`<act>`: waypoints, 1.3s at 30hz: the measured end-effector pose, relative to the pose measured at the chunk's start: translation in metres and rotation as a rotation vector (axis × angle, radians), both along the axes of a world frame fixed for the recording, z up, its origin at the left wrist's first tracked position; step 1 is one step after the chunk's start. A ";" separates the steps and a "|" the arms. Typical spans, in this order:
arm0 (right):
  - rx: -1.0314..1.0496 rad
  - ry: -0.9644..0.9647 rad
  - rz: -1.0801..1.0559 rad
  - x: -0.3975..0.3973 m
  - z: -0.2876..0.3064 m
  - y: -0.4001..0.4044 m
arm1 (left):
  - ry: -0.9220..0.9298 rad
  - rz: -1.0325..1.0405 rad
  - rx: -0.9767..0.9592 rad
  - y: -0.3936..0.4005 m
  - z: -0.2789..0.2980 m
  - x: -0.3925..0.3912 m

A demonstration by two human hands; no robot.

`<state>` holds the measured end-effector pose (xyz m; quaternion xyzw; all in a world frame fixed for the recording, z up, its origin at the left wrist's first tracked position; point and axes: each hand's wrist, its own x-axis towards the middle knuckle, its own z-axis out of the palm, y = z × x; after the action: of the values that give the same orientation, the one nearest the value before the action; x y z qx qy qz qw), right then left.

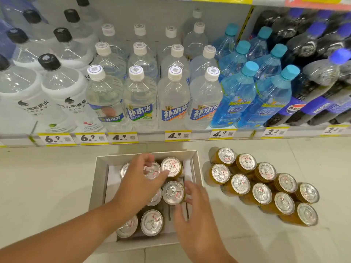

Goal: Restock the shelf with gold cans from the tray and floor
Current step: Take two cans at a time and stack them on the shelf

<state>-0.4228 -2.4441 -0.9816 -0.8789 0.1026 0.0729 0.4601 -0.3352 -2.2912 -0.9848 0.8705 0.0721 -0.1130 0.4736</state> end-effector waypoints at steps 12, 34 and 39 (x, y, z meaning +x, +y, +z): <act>-0.074 0.145 -0.032 0.014 -0.056 0.023 | -0.008 -0.055 0.135 -0.035 -0.050 0.021; 0.135 0.093 -0.067 0.032 0.065 -0.003 | -0.053 0.045 0.019 -0.007 0.097 0.010; 0.132 0.025 -0.064 0.041 0.201 -0.017 | -0.090 0.025 -0.069 0.004 0.222 0.001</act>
<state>-0.3816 -2.4608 -0.7810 -0.8421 0.1314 0.0756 0.5177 -0.3343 -2.2876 -0.7632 0.8567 0.0577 -0.0703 0.5077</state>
